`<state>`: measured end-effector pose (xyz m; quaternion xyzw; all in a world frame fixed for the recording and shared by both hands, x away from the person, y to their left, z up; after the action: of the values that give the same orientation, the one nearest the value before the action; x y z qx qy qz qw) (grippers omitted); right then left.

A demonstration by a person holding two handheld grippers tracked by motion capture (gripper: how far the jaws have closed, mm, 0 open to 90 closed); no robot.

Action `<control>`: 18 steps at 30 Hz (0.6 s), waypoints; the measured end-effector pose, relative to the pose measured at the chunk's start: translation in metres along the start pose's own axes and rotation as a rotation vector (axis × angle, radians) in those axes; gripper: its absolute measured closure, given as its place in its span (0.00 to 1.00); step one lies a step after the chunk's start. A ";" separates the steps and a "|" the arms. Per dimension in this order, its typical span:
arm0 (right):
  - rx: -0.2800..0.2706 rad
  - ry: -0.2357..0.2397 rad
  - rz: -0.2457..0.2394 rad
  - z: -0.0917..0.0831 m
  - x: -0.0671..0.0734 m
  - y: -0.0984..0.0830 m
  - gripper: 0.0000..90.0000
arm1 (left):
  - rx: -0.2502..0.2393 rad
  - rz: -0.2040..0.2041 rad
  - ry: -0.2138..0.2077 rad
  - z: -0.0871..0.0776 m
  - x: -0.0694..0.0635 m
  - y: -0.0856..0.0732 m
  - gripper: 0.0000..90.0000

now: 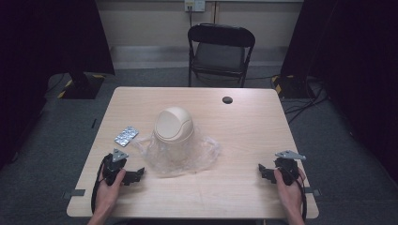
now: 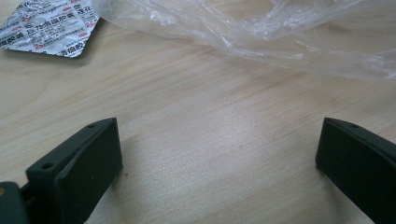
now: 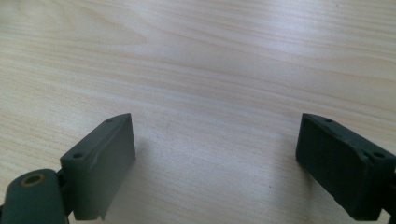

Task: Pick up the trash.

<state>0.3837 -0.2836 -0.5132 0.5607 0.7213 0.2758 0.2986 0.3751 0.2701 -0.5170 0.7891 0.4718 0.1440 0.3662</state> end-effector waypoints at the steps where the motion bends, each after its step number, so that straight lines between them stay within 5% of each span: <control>1: 0.000 0.000 0.000 0.000 0.000 0.000 0.12 | 0.000 0.000 0.000 0.000 0.000 0.000 0.00; 8: 0.000 0.000 0.000 0.000 0.000 0.000 0.12 | -0.003 -0.003 0.004 -0.001 0.000 0.000 0.01; 13: -0.001 -0.001 0.000 0.000 0.000 0.000 0.12 | -0.006 -0.008 0.007 -0.009 -0.001 -0.001 0.20; 18: -0.001 -0.001 0.000 0.000 0.000 0.000 0.12 | -0.048 -0.014 -0.009 -0.020 -0.002 0.001 0.18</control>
<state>0.3838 -0.2836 -0.5132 0.5609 0.7210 0.2759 0.2991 0.3633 0.2764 -0.5024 0.7774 0.4721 0.1492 0.3879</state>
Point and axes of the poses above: each handheld gripper's, and its own axes: z roughly forward along the jaws, y roughly out of its top, x roughly to its left, the point moved 2 cm from there along z, roughly forward along the jaws, and after that the axes turned 9 degrees about -y, right-handed, at the moved point
